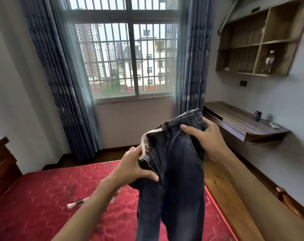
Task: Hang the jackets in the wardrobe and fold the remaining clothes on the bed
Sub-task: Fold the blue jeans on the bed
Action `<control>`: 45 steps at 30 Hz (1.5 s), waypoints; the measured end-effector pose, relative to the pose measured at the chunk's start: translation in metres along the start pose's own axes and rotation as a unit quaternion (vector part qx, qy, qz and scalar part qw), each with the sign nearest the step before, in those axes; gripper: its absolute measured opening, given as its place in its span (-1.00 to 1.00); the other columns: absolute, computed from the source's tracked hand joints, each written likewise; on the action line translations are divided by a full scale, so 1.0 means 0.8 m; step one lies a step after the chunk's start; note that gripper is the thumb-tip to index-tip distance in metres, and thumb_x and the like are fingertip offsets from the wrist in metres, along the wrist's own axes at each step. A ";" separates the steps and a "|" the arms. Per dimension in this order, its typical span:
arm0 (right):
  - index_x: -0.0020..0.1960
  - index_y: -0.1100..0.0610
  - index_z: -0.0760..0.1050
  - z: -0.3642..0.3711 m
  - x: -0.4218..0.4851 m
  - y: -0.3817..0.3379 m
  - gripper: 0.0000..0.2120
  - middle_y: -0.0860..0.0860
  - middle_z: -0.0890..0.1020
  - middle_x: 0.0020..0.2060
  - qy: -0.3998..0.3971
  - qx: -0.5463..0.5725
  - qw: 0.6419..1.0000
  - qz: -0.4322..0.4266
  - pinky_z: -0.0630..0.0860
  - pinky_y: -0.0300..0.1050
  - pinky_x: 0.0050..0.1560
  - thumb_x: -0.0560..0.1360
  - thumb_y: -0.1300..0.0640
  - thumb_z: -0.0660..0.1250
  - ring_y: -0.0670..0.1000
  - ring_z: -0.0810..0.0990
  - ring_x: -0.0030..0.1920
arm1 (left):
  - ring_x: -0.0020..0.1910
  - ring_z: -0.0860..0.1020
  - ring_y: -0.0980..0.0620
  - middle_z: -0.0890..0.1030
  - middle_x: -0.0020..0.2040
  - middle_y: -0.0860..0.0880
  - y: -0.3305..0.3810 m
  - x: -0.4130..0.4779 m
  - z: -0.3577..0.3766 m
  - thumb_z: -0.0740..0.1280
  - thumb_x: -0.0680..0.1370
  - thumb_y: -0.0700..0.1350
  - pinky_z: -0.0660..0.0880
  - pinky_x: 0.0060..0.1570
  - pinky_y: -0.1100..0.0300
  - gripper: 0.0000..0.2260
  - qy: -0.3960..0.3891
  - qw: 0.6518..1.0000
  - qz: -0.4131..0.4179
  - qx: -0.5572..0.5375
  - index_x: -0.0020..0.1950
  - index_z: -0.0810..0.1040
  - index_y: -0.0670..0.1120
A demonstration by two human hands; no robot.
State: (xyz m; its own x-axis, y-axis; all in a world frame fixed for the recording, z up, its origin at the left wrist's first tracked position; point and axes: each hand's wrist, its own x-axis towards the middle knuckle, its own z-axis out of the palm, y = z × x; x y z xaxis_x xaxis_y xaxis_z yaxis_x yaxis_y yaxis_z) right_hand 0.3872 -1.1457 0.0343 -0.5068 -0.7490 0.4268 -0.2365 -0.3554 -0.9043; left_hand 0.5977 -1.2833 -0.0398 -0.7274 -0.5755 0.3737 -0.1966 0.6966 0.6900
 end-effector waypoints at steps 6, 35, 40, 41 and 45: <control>0.02 0.09 0.61 0.038 0.013 -0.059 -0.75 -0.07 0.70 -0.11 -0.117 0.004 0.991 -0.068 0.55 -0.23 0.08 0.37 0.28 0.50 -0.11 0.66 -0.05 | 0.44 0.33 0.04 0.37 0.46 0.08 -0.090 -0.039 0.024 0.59 -0.02 0.34 0.27 0.46 0.08 0.15 0.027 0.992 -0.121 0.023 0.51 0.35 -0.01; 0.00 0.19 0.54 -0.099 0.009 -0.116 -0.50 0.05 0.70 -0.15 -0.086 0.137 0.986 -0.051 0.63 -0.07 -0.08 0.25 -0.09 0.61 0.04 0.69 -0.15 | 0.09 0.64 -0.07 0.70 0.09 -0.15 -0.058 0.017 0.103 0.58 0.30 -0.17 0.56 0.15 -0.03 -0.58 -0.061 0.859 -0.194 -0.469 0.14 0.66 -0.03; -0.01 0.23 0.50 -0.108 0.001 -0.120 -0.70 0.01 0.70 -0.20 -0.062 0.080 0.994 -0.050 0.61 -0.16 -0.12 0.37 0.07 0.43 -0.01 0.69 -0.18 | -0.17 0.59 0.21 0.68 -0.15 -0.02 -0.040 0.035 0.122 0.52 0.43 -0.23 0.49 -0.07 0.24 -0.86 0.001 0.965 -0.095 -0.246 -0.04 0.69 -0.21; 0.00 0.23 0.50 -0.113 -0.001 -0.119 -0.74 0.00 0.70 -0.19 -0.053 0.065 0.995 -0.047 0.61 -0.17 -0.11 0.39 0.10 0.41 -0.02 0.69 -0.17 | -0.15 0.57 0.15 0.66 -0.14 -0.01 -0.038 0.038 0.116 0.48 0.44 -0.15 0.49 -0.04 0.17 -0.84 -0.015 0.961 -0.106 -0.257 -0.03 0.67 -0.18; 0.02 0.19 0.55 -0.142 -0.008 -0.107 -0.62 0.03 0.71 -0.13 0.013 0.001 1.000 -0.026 0.62 -0.16 -0.08 0.29 0.04 0.50 0.03 0.69 -0.09 | -0.10 0.61 -0.09 0.65 -0.06 -0.12 -0.043 0.041 0.072 0.37 0.52 -0.13 0.56 0.05 -0.14 -0.88 -0.109 0.861 -0.229 -0.441 0.00 0.68 -0.04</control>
State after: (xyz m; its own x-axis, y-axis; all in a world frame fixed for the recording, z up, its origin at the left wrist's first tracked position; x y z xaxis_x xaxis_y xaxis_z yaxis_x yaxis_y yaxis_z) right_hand 0.3162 -1.0468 0.1088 -0.5159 -0.7142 0.4730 -0.2608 -0.3951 -0.8809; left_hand 0.5429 -1.3013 -0.0867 -0.8314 -0.5424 -0.1206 0.0115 -0.2338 0.9722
